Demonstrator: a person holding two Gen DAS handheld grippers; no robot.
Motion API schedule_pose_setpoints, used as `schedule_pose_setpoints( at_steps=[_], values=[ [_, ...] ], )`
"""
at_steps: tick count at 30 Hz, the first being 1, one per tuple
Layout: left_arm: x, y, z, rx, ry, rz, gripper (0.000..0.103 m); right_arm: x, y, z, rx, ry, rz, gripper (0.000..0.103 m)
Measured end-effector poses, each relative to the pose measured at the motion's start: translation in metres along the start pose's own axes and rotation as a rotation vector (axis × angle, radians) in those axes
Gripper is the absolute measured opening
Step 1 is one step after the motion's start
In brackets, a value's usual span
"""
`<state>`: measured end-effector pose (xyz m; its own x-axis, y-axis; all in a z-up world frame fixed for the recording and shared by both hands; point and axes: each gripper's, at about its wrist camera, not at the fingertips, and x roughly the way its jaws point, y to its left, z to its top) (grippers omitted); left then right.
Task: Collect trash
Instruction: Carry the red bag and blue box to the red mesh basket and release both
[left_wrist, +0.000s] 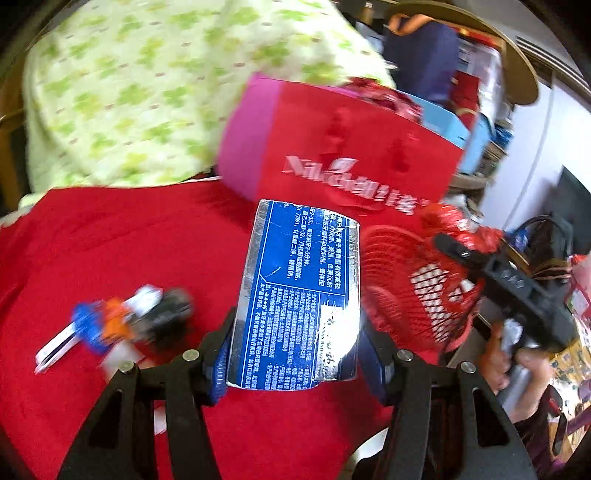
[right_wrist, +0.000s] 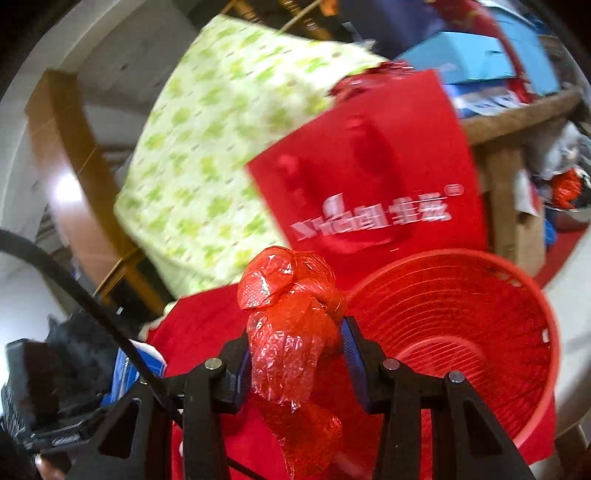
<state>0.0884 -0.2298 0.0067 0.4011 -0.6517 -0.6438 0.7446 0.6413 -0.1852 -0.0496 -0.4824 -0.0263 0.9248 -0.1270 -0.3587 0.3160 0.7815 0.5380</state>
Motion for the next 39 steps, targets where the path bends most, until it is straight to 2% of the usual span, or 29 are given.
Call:
schedule_pose_setpoints(
  at_steps=[3, 10, 13, 14, 16, 19, 22, 27, 31, 35, 36, 39],
  values=[
    [0.026, -0.028, 0.012, 0.029, 0.013, -0.042, 0.060, 0.000, -0.036, 0.001, 0.057, -0.045, -0.011, 0.046],
    [0.084, -0.091, 0.032, 0.099, 0.056, -0.124, 0.060, 0.000, -0.097, 0.003, 0.170, -0.056, -0.045, 0.048],
    [0.107, -0.112, 0.032, 0.113, 0.071, -0.139, 0.060, -0.006, -0.110, 0.005, 0.203, -0.066, -0.045, 0.055],
    [0.117, -0.119, 0.031, 0.118, 0.083, -0.147, 0.062, -0.008, -0.115, 0.006, 0.214, -0.076, -0.048, 0.060],
    [0.126, -0.124, 0.027, 0.127, 0.099, -0.132, 0.068, -0.012, -0.122, 0.006, 0.237, -0.091, -0.044, 0.069],
    [0.129, -0.125, 0.021, 0.132, 0.101, -0.110, 0.069, -0.016, -0.125, 0.007, 0.254, -0.098, -0.010, 0.069],
    [0.117, -0.117, 0.018, 0.122, 0.080, -0.100, 0.069, -0.022, -0.116, 0.008, 0.228, -0.130, 0.013, 0.069],
    [0.072, -0.076, 0.002, 0.082, 0.009, -0.027, 0.069, -0.026, -0.081, 0.004, 0.123, -0.168, 0.070, 0.069],
    [0.032, -0.031, -0.019, 0.030, -0.025, 0.075, 0.070, -0.030, -0.040, -0.005, 0.023, -0.201, 0.181, 0.069],
    [-0.013, 0.030, -0.046, -0.067, -0.052, 0.217, 0.076, -0.027, 0.006, -0.019, -0.077, -0.203, 0.291, 0.069],
    [-0.020, 0.040, -0.052, -0.082, -0.060, 0.243, 0.076, -0.024, 0.018, -0.024, -0.102, -0.192, 0.319, 0.069],
    [-0.047, 0.078, -0.075, -0.099, -0.085, 0.399, 0.077, -0.005, 0.061, -0.043, -0.186, -0.120, 0.373, 0.069]
  ],
)
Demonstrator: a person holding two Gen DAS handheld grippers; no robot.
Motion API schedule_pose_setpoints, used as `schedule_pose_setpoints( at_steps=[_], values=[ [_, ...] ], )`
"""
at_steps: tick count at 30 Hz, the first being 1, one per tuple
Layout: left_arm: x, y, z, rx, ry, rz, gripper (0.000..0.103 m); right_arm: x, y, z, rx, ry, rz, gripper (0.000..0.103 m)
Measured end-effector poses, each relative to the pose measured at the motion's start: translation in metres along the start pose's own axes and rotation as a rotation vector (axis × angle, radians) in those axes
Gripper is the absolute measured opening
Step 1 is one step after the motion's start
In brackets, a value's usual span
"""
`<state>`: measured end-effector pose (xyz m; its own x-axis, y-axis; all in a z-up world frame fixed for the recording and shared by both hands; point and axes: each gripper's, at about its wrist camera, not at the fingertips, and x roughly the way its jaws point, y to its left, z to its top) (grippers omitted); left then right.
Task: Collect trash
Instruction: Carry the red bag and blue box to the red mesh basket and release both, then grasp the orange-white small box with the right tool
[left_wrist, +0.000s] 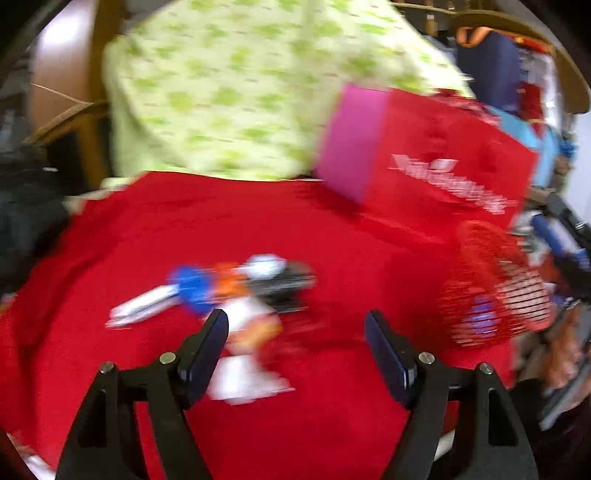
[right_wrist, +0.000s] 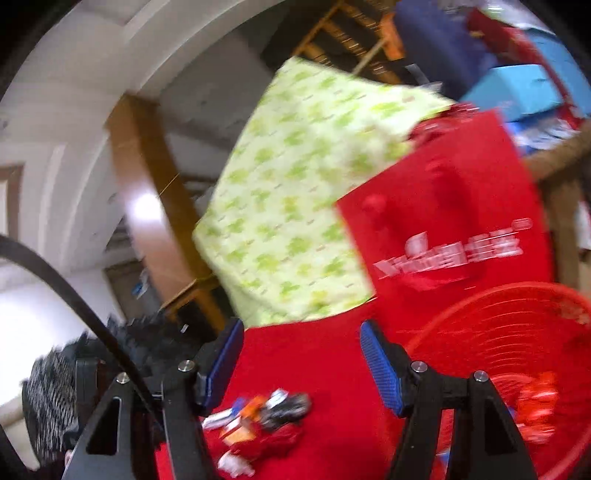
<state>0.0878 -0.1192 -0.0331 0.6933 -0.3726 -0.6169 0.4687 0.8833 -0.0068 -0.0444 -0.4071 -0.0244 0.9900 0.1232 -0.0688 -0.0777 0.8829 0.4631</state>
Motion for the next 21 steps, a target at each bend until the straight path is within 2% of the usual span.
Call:
schedule_pose_setpoints(
  at_steps=[2, 3, 7, 10, 15, 21],
  values=[
    [-0.003, 0.027, -0.013, -0.006, -0.001, 0.083, 0.078, 0.021, 0.014, -0.012, -0.012, 0.065, 0.031, 0.069],
    [-0.004, 0.039, -0.021, -0.018, 0.005, 0.099, 0.078, 0.034, 0.021, -0.019, -0.011, 0.108, 0.049, 0.069],
    [0.009, 0.069, -0.045, -0.089, 0.056, 0.091, 0.078, 0.091, 0.039, -0.055, 0.009, 0.315, 0.079, 0.069],
    [0.023, 0.080, -0.061, -0.122, 0.095, 0.070, 0.078, 0.120, 0.046, -0.075, 0.016, 0.412, 0.088, 0.069],
    [0.036, 0.088, -0.076, -0.154, 0.130, 0.037, 0.078, 0.163, 0.063, -0.102, -0.005, 0.538, 0.124, 0.069],
    [0.043, 0.120, -0.084, -0.194, 0.135, 0.066, 0.078, 0.203, 0.100, -0.130, -0.172, 0.631, 0.124, 0.070]
  ],
)
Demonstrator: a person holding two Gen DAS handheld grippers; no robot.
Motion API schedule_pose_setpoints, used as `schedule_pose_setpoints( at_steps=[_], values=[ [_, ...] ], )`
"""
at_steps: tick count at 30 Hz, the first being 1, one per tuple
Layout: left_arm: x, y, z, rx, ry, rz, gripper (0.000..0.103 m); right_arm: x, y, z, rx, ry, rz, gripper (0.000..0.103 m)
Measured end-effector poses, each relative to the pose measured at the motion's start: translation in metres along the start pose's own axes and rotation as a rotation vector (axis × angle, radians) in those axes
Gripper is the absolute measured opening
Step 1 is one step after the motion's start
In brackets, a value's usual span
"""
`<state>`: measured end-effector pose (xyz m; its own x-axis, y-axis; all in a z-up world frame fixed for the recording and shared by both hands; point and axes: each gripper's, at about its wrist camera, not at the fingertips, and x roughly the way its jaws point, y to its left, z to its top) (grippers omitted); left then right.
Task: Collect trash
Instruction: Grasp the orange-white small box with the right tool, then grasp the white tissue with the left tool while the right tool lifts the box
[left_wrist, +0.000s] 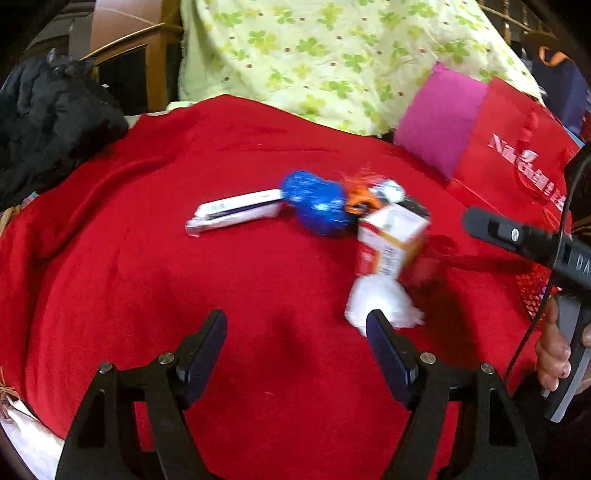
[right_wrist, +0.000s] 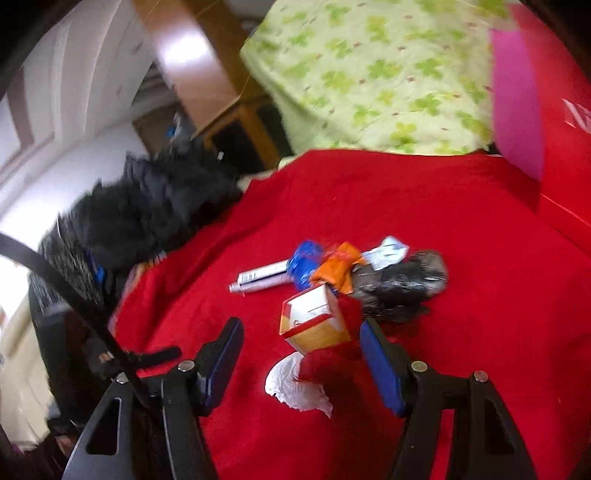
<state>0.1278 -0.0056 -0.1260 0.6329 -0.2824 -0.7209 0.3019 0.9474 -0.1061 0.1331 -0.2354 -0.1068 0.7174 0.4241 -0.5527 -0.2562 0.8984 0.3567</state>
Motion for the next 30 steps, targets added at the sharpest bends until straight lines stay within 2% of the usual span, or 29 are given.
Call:
schedule_pose_setpoints(
  at_steps=[7, 10, 13, 15, 19, 22, 25, 27, 30],
  values=[
    [0.007, 0.056, -0.002, -0.096, 0.012, 0.087, 0.078, 0.041, 0.018, 0.003, -0.125, 0.041, -0.054, 0.070],
    [0.010, 0.062, -0.008, -0.123, 0.029, 0.082, 0.078, 0.060, 0.025, 0.001, -0.175, 0.069, -0.110, 0.070],
    [0.012, 0.056, -0.011, -0.117, 0.039, 0.067, 0.078, 0.072, 0.026, -0.002, -0.202, 0.093, -0.184, 0.057],
    [0.013, 0.048, -0.011, -0.104, 0.043, 0.055, 0.078, 0.072, 0.022, -0.003, -0.203, 0.097, -0.195, 0.054],
    [0.014, 0.028, -0.007, -0.090, 0.050, 0.011, 0.078, 0.048, 0.008, 0.003, -0.125, 0.044, -0.144, 0.053],
    [0.017, 0.008, -0.003, -0.070, 0.060, -0.030, 0.078, 0.014, -0.008, 0.012, -0.034, -0.047, -0.046, 0.053],
    [0.020, -0.018, 0.001, -0.026, 0.065, -0.069, 0.078, -0.021, -0.027, 0.018, 0.049, -0.140, 0.000, 0.053],
    [0.025, -0.033, 0.004, 0.000, 0.067, -0.099, 0.078, -0.040, -0.039, 0.020, 0.083, -0.183, -0.002, 0.053],
    [0.040, -0.053, 0.010, 0.026, 0.085, -0.128, 0.078, -0.058, -0.057, 0.023, 0.153, -0.212, 0.054, 0.053]
  ],
)
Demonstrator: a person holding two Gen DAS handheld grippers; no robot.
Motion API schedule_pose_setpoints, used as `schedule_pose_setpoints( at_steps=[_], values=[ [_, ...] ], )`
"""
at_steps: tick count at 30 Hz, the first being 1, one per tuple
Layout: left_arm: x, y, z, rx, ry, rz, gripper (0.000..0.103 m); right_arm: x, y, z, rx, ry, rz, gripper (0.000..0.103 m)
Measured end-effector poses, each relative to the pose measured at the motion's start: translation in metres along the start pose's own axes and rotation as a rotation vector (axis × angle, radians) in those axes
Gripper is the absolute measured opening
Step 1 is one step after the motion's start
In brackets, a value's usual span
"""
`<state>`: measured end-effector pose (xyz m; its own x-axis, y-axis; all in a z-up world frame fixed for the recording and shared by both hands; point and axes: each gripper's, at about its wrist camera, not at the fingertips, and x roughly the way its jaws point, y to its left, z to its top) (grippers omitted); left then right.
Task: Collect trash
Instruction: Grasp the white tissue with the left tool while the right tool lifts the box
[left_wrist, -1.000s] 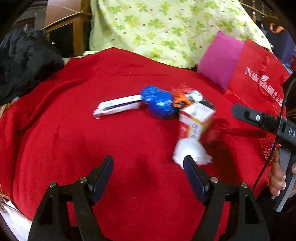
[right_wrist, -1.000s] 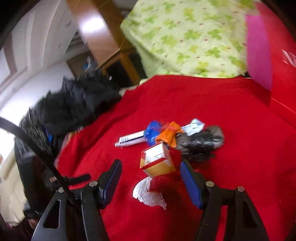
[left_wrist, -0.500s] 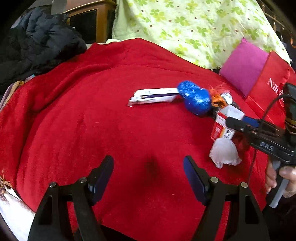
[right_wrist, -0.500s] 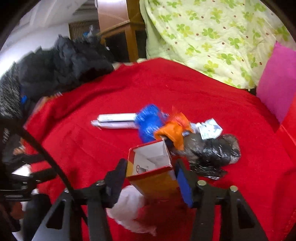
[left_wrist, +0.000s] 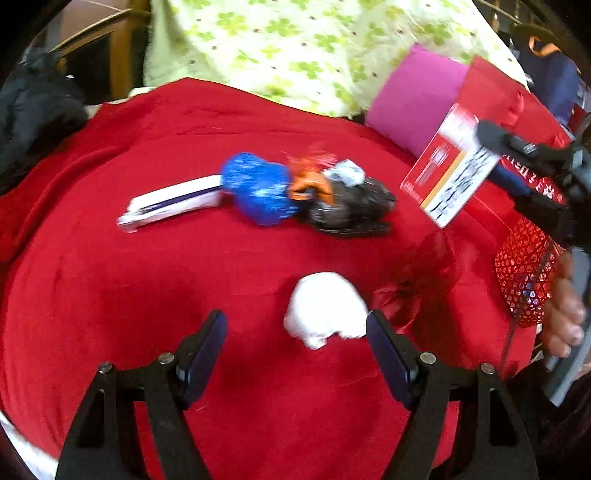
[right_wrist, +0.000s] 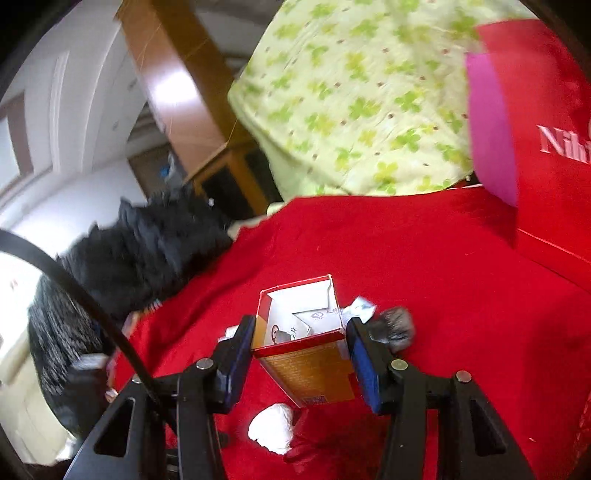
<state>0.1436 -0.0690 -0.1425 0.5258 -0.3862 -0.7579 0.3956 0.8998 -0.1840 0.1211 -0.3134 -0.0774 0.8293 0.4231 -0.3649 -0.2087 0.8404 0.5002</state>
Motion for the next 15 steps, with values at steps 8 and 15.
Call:
schedule_pose_setpoints(
  at_steps=[8, 15],
  values=[
    [0.042, -0.017, 0.014, -0.036, 0.069, -0.044, 0.078, -0.037, -0.017, 0.007, -0.001, -0.059, -0.030, 0.053],
    [0.052, 0.000, 0.011, -0.123, 0.115, -0.102, 0.060, -0.059, -0.017, 0.005, -0.028, -0.093, -0.022, 0.053]
  ],
)
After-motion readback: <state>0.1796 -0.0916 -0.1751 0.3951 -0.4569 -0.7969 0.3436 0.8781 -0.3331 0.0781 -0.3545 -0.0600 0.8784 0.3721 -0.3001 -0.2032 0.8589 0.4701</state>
